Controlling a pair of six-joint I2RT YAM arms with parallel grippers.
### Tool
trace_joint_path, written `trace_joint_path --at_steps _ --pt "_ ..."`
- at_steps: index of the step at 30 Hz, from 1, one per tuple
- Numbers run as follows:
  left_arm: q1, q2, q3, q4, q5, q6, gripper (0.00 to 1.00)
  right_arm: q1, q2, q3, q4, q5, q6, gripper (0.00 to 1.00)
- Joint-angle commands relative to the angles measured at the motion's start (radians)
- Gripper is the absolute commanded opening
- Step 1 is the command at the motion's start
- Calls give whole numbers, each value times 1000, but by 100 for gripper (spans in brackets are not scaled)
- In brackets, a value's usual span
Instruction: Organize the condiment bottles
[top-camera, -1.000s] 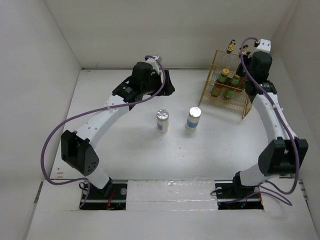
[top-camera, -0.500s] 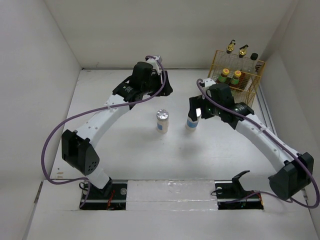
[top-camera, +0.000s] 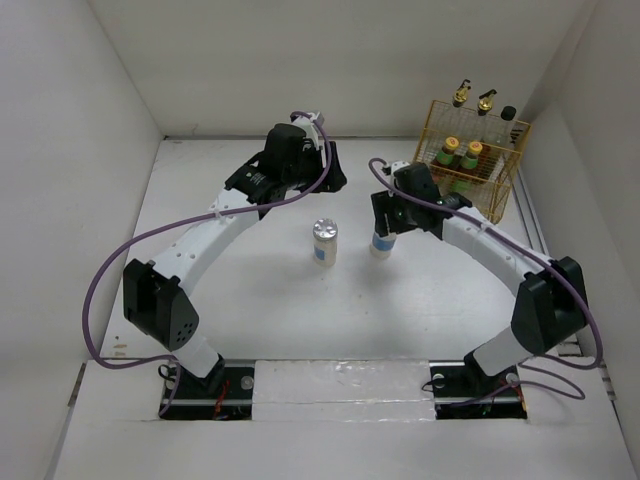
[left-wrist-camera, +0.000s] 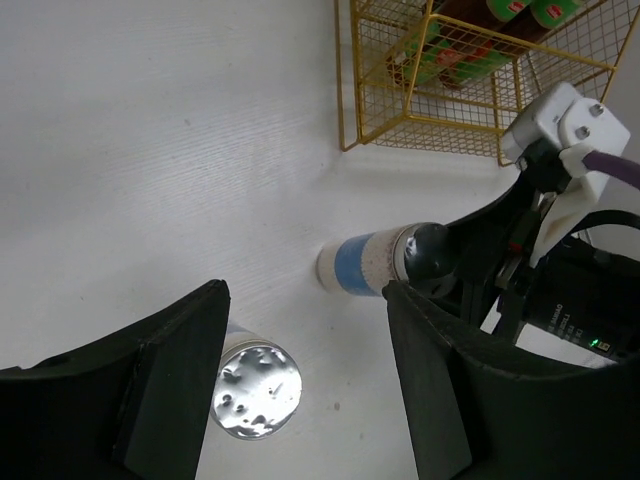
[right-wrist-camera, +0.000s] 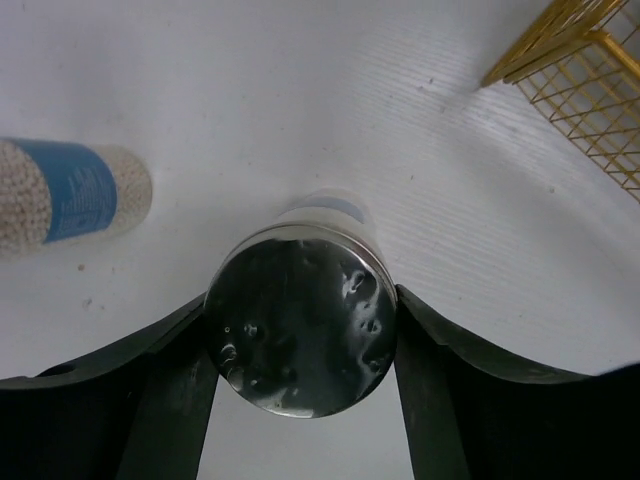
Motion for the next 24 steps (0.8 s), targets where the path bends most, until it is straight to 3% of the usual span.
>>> trace_joint_path --at_steps 1,6,11,16,24 --pt "1 -59 2 14 -17 10 60 -2 -22 98 46 57 -9 42" --pt "1 -59 -9 14 -17 0 60 -37 -157 250 -9 70 -18 36" --pt "1 -48 2 14 -17 0 60 -189 -146 365 -42 -93 -18 35" --pt "10 -39 11 14 -17 0 60 -309 -103 416 -22 -114 -18 34" --pt "10 -39 31 5 -27 0 60 -387 -34 442 12 -151 -18 33"
